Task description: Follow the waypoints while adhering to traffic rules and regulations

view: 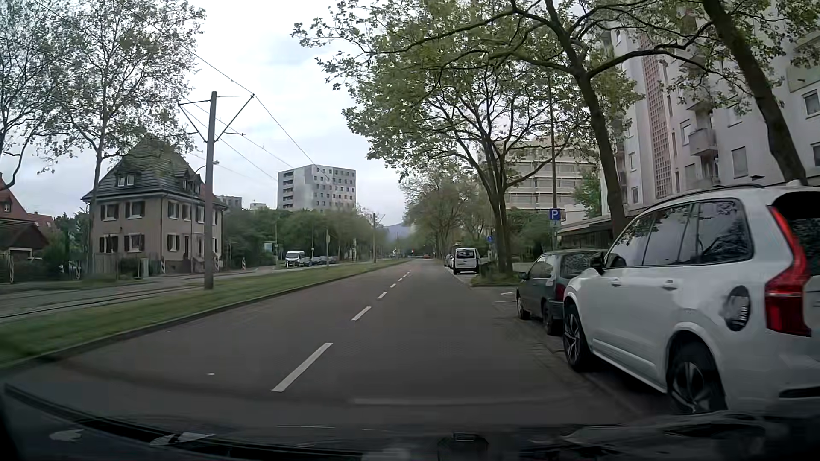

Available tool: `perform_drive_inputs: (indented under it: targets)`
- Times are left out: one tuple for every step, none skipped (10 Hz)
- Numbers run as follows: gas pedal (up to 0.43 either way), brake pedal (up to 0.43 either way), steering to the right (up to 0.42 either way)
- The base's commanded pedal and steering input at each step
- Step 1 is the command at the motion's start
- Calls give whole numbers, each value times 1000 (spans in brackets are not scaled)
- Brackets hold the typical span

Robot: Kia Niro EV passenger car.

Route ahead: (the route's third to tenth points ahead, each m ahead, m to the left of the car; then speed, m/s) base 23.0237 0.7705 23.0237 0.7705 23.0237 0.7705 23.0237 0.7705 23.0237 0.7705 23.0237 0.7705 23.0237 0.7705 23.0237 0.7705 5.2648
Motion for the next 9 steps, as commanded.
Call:
perform_drive_inputs:
  targets:
    - [20, 0, 6]
    - [20, 0, 8]
    - [20, 0, 8]
    - [20, 0, 5]
    - [20, 0, 6]
    - [20, 0, 10]
    - [20, 0, 16]
    - [8, 0, 21]
    - [0, 0, 22]
